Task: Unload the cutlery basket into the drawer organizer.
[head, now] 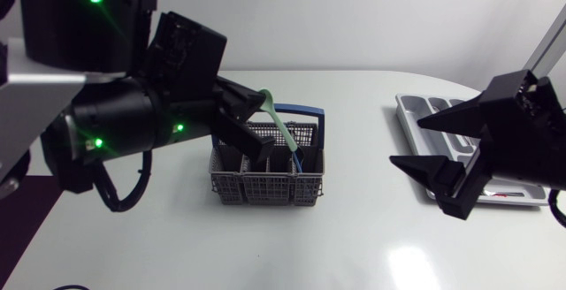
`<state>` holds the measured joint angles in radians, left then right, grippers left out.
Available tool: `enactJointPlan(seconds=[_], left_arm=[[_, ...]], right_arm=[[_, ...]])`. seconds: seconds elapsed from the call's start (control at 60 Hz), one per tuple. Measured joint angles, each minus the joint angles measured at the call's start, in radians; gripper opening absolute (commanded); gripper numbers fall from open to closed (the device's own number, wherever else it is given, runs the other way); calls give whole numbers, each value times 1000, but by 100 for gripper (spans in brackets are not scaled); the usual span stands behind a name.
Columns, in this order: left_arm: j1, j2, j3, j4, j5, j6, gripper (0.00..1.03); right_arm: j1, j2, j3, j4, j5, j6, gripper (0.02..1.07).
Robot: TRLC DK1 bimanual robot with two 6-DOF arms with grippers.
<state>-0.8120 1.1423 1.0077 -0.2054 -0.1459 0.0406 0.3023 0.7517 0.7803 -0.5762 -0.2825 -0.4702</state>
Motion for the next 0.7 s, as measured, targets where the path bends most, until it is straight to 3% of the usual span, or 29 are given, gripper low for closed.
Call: enactJointPlan(seconds=[0.333,0.5,0.7], left_arm=[[82,229,226,-140,214,-142,4],[105,307,320,-190,267,-192,4],[127,354,354,-212,325,-225,4]], right_arm=[[247,206,86,143,140,140,92],[287,316,137,219,176,171,86],[336,427,161,313,240,187,69]])
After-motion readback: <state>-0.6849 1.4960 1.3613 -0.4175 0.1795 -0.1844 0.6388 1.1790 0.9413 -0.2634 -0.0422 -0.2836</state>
